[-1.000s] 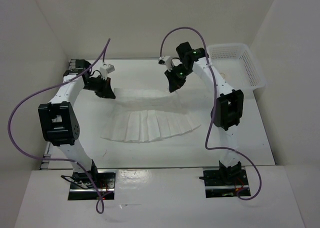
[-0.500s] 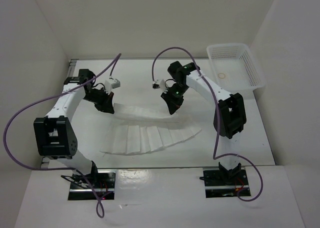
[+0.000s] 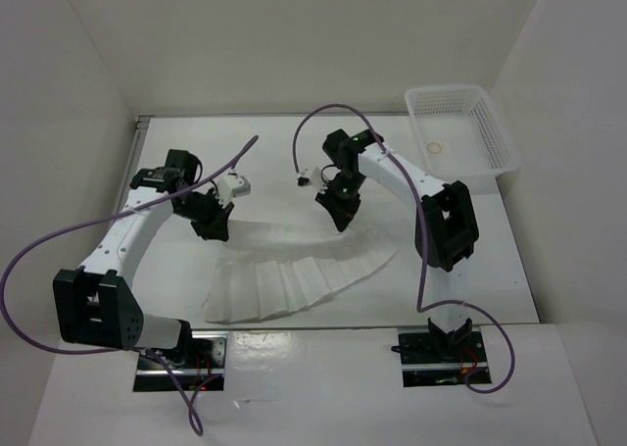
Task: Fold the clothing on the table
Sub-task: Fold the skirt
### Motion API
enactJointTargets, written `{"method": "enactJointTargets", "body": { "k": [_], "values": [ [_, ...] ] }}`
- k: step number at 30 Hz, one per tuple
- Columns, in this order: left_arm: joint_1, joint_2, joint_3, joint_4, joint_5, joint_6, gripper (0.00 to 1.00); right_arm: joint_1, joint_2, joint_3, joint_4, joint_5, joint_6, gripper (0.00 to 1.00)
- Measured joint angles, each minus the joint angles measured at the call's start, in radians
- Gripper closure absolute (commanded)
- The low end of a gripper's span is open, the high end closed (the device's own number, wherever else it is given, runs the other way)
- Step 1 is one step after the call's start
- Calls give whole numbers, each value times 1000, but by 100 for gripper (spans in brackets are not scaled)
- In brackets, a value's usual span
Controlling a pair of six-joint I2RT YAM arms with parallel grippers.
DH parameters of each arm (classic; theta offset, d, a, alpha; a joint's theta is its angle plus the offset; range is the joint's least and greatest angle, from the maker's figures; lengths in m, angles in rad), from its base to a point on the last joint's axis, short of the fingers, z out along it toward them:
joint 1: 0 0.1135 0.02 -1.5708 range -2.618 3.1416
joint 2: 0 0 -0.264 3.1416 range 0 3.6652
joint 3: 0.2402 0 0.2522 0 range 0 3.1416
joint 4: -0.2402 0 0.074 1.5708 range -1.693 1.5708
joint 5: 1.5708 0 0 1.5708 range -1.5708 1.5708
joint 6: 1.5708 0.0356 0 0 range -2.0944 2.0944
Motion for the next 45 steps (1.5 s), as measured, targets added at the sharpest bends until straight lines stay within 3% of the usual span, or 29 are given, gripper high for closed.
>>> {"method": "enactJointTargets", "body": {
  "k": [6, 13, 26, 35, 45],
  "values": [
    [-22, -23, 0, 33, -27, -56, 100, 1, 33, 0, 28, 40, 6, 100],
    [-22, 42, 55, 194, -128, -196, 100, -20, 38, 22, 230, 163, 125, 100],
    [-27, 201, 291, 414, -235, -339, 100, -103, 104, 317, 550, 407, 259, 100],
    [-27, 263, 331, 467, -264, -365, 100, -103, 259, 519, 570, 479, 278, 100],
    [-27, 244, 296, 401, -220, -325, 100, -104, 246, 504, 467, 415, 226, 100]
  ]
}}
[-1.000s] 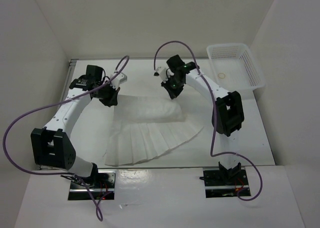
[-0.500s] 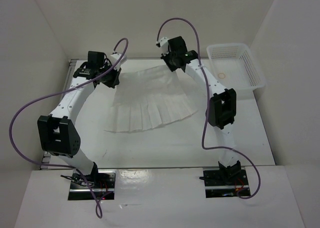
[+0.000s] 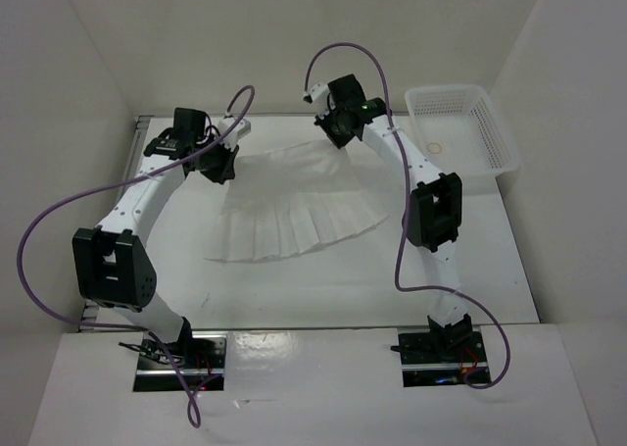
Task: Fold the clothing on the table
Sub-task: Fold the skirt
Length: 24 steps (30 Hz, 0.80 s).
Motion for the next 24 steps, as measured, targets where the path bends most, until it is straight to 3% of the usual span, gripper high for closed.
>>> {"method": "enactJointTargets", "body": {
  "k": [12, 24],
  "values": [
    [-17, -62, -151, -82, 110, 65, 100, 0, -155, -285, -110, -94, -84, 100],
    [-62, -75, -199, -116, 106, 107, 97, 0, -159, -316, -207, -134, -132, 100]
  ]
}}
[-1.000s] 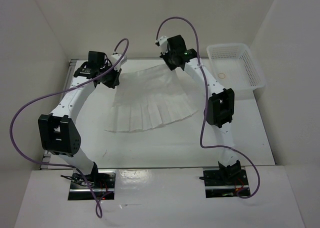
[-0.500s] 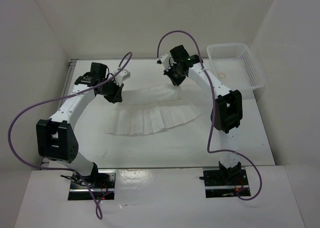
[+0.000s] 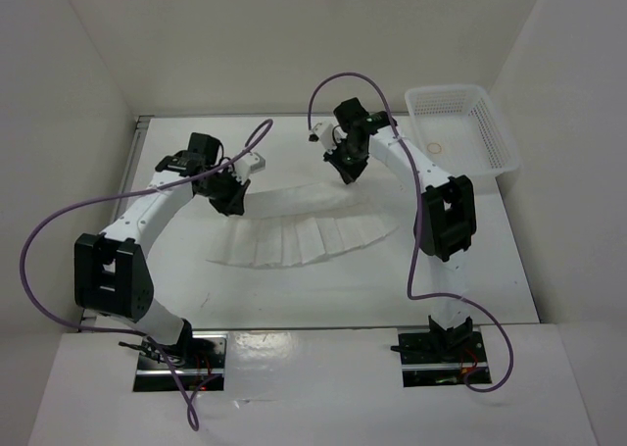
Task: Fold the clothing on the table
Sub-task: Fold the skirt
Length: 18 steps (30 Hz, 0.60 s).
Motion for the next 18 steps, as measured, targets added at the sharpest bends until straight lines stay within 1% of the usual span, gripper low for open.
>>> {"method": "enactJointTargets", "body": {
  "k": [7, 10, 11, 13, 15, 16, 17, 18],
  "values": [
    [-17, -1, -26, -26, -8, 18, 97, 2, 0, 6, -129, -52, -45, 100],
    [-18, -4, -27, -33, -12, 19, 96, 9, 0, 3, -171, -69, -62, 88],
    [-19, -6, -28, -38, -14, 19, 93, 11, -5, -7, -175, -74, -69, 84],
    [-21, -12, -32, -44, -19, 20, 92, 18, -13, -29, -195, -86, -81, 80],
    [-21, -18, -36, -51, -23, 22, 87, 23, -23, -44, -217, -92, -90, 76],
    [-21, -22, -37, -58, -27, 23, 85, 26, -29, -50, -227, -95, -93, 76],
    [-21, -26, -38, -63, -31, 23, 83, 30, -38, -58, -232, -97, -98, 70],
    [-22, -32, -39, -71, -37, 25, 79, 34, -50, -69, -238, -97, -100, 66]
  ]
}}
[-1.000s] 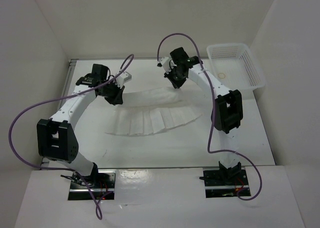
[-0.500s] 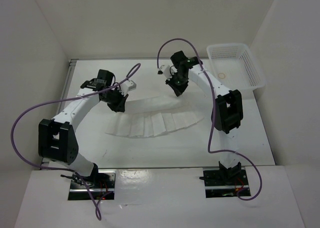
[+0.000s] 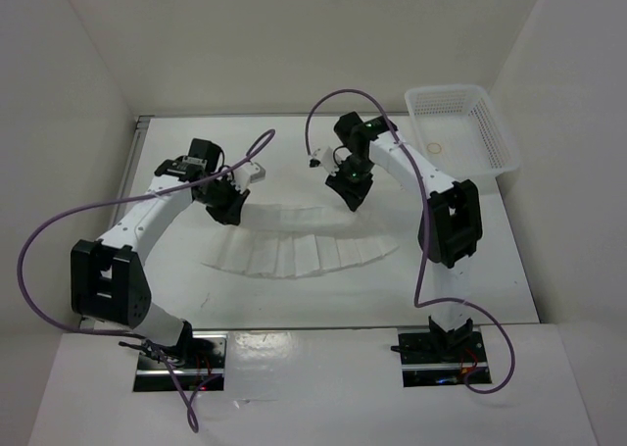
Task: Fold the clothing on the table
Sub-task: Fold the skirt
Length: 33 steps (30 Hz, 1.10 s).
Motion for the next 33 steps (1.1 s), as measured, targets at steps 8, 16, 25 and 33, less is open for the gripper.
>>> {"method": "enactJointTargets", "body": {
  "k": [8, 16, 25, 33],
  "values": [
    [-7, -45, -2, -46, -40, 18, 51, 57, -79, -56, -24, -24, -14, 40],
    [-23, -129, -10, -78, -44, 12, 26, 169, -95, -211, -29, -122, -11, 36],
    [-32, -153, -77, -22, -80, -69, 0, 164, -103, -234, -29, -116, 38, 16],
    [-32, -38, -94, 137, -124, -177, 0, 156, -105, -371, 70, -49, 145, 11]
  ]
}}
